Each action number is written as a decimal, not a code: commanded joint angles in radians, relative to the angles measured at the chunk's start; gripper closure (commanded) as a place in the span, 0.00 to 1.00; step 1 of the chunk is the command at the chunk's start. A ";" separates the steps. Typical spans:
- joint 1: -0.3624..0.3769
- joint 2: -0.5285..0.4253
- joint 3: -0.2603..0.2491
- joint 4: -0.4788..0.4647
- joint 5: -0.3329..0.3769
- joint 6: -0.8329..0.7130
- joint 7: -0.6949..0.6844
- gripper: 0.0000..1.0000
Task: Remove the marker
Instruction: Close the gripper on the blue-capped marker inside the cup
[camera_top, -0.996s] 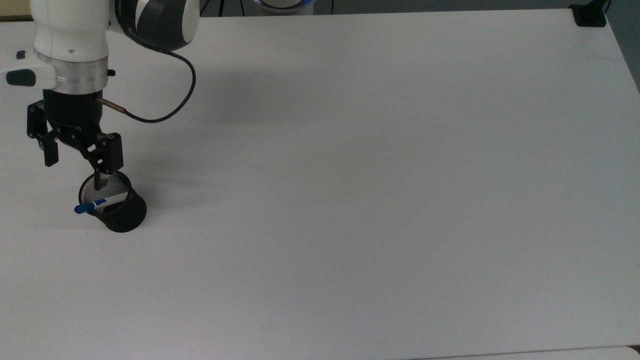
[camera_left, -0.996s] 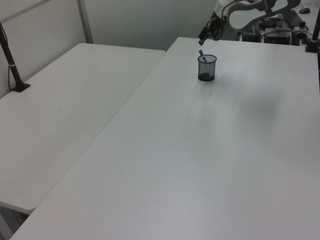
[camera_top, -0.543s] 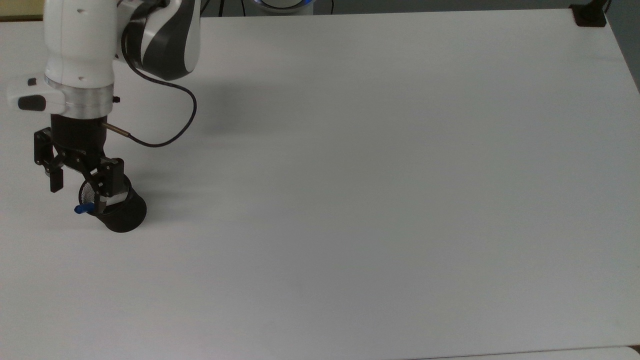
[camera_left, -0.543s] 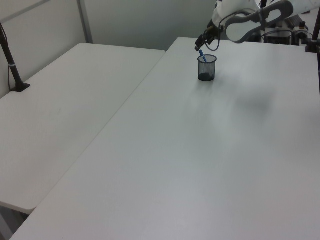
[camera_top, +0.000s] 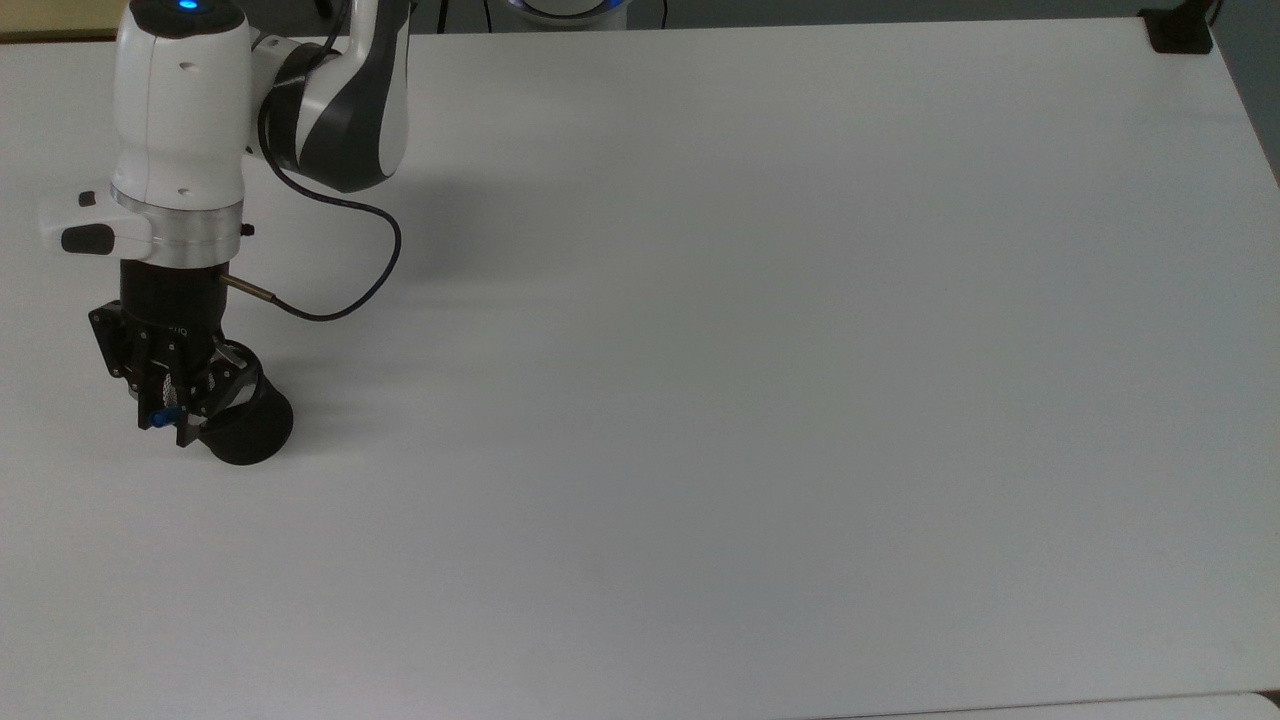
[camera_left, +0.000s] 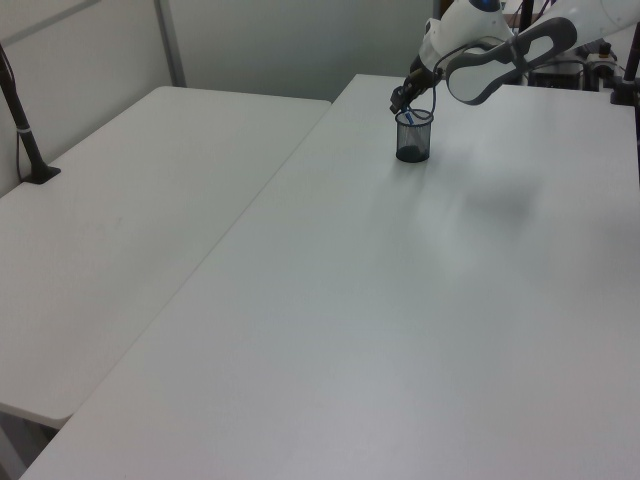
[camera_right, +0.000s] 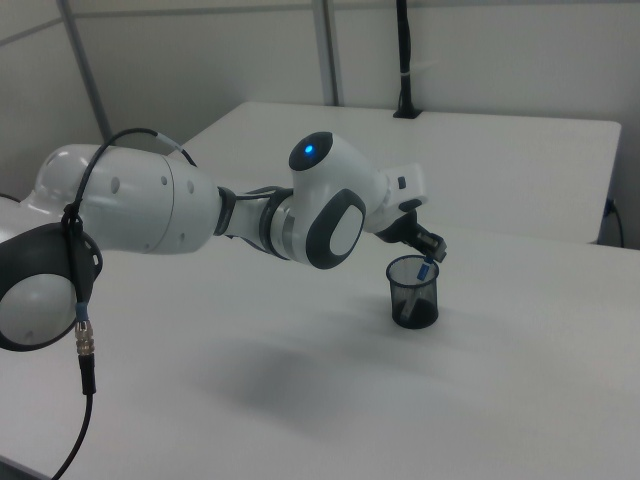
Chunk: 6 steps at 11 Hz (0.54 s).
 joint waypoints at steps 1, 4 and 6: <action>-0.003 0.014 0.002 0.015 -0.020 0.018 0.002 0.89; -0.006 0.001 0.000 0.017 -0.020 0.017 -0.001 0.96; -0.011 -0.029 0.002 0.035 -0.017 0.014 -0.001 0.96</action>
